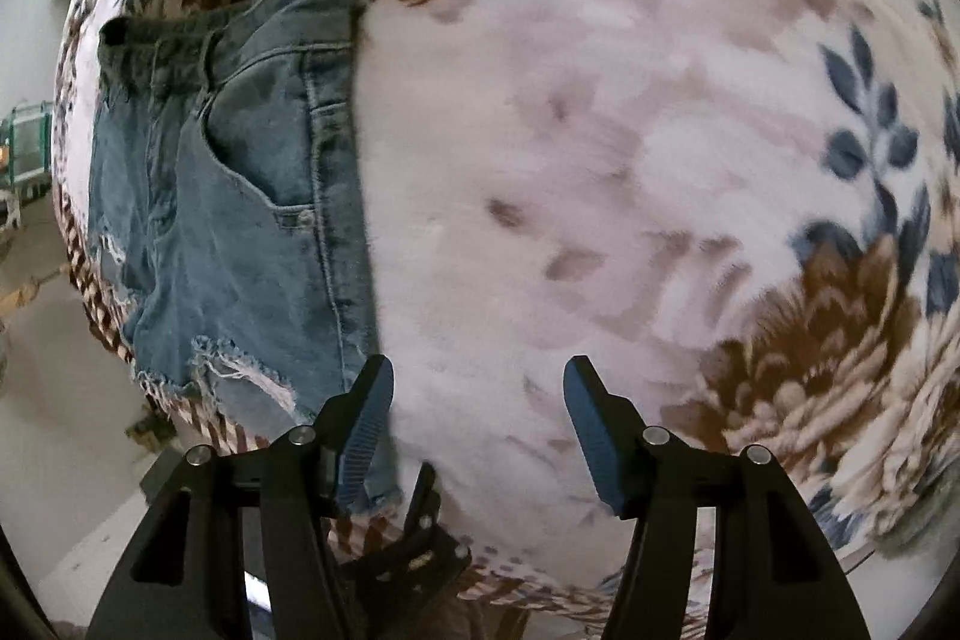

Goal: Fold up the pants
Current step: 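Lower both grippers toward the hem of the light-blue denim shorts, then grasp the shorts hem with the left gripper while the right gripper grasps the waistband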

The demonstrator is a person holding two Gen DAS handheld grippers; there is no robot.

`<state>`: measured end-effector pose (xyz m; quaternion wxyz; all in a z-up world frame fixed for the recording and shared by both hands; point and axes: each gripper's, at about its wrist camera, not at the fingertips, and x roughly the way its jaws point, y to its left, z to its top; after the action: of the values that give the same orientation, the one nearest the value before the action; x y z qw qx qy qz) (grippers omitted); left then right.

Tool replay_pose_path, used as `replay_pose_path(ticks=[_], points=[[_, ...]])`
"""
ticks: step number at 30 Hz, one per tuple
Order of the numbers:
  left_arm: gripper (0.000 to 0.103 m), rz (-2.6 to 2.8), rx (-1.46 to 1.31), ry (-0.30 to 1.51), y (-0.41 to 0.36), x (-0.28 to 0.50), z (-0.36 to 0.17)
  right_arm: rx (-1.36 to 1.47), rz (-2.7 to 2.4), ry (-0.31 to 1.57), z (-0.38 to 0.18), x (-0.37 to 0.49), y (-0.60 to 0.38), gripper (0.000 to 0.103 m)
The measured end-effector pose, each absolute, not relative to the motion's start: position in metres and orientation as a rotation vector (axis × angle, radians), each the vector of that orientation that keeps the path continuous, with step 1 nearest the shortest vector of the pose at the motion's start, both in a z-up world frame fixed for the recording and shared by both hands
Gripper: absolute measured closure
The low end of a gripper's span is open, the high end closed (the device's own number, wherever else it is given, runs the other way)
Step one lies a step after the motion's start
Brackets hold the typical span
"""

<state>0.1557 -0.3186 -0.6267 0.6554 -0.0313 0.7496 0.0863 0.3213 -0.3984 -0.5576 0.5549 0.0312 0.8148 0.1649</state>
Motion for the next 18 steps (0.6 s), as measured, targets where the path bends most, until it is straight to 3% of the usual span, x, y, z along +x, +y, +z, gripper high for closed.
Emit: replay_pose_path(ticks=[3,5,7,8,16,17,18], points=[[0.044,0.152,-0.172,1.663,-0.307,0.164,-0.625,0.041,0.395,1.928,-0.554,0.328,-0.386,0.041],[0.081,0.163,-0.283,1.617,-0.282,0.166,-0.615,0.035,0.414,1.921,-0.55,0.335,-0.375,0.041],[0.092,0.166,-0.359,1.599,-0.261,0.167,-0.608,0.008,0.426,1.91,-0.548,0.342,-0.361,0.041],[0.096,0.16,-0.389,1.594,-0.252,0.168,-0.606,-0.008,0.429,1.902,-0.547,0.347,-0.355,0.041],[0.098,0.158,-0.39,1.564,-0.228,0.176,-0.58,-0.108,0.441,1.891,-0.57,0.373,-0.313,0.042],[0.098,0.158,-0.388,1.564,-0.231,0.18,-0.573,-0.119,0.437,1.89,-0.573,0.374,-0.312,0.046],[0.098,0.16,-0.387,1.561,-0.231,0.18,-0.571,-0.123,0.435,1.868,-0.573,0.374,-0.31,0.065]])
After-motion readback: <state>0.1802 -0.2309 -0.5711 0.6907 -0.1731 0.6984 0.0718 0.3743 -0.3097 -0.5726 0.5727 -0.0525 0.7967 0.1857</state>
